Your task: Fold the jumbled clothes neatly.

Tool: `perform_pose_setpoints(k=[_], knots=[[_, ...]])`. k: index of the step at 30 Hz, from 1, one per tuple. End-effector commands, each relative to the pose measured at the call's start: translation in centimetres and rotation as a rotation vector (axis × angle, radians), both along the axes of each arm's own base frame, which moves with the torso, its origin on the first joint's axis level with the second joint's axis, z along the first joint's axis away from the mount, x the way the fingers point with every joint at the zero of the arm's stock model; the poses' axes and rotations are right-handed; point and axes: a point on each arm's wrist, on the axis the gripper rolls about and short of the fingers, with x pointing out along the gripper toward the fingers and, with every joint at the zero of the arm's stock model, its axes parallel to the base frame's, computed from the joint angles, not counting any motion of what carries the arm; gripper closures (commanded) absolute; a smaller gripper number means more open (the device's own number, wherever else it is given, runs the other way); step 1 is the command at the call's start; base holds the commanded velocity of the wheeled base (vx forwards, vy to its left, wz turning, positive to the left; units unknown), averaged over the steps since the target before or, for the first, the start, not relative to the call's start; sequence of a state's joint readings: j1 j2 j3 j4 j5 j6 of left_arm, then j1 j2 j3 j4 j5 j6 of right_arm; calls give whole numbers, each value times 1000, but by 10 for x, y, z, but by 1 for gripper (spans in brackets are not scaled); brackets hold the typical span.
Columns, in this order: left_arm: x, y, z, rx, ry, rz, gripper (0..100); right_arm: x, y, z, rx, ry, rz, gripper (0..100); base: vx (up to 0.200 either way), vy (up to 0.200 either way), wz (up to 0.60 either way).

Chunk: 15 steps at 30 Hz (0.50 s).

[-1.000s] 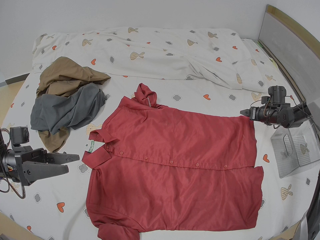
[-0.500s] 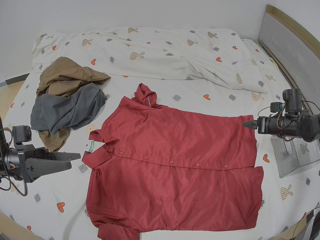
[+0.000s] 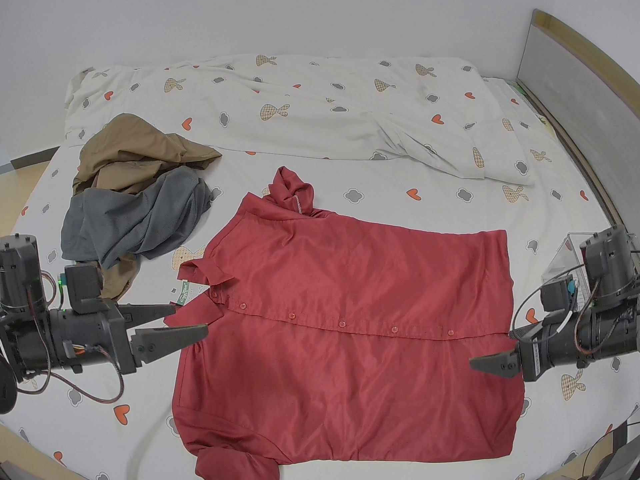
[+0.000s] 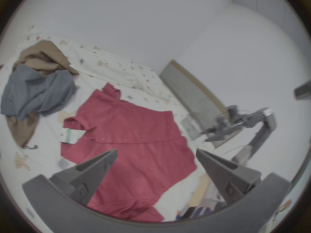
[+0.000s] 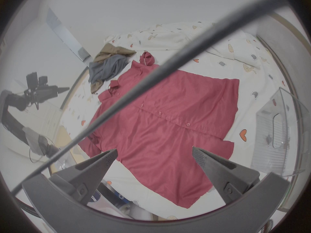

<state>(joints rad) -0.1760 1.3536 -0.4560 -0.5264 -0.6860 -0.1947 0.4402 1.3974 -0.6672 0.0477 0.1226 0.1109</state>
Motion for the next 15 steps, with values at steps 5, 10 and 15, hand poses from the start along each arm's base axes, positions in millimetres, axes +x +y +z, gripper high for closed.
perform_pose_setpoints(k=[5, 10, 15], knots=[[-27, -69, -47, 699, -150, 50, 0, -61, 15, -25, -286, 8, 100, 0, 0, 0, 0], [-41, -76, -74, 909, -185, -76, 0, -64, 14, -32, -320, 20, 95, 0, 0, 0, 0], [-57, -75, -87, 1064, -228, -124, 0, -65, 13, -33, -321, 23, 92, 0, 0, 0, 0]])
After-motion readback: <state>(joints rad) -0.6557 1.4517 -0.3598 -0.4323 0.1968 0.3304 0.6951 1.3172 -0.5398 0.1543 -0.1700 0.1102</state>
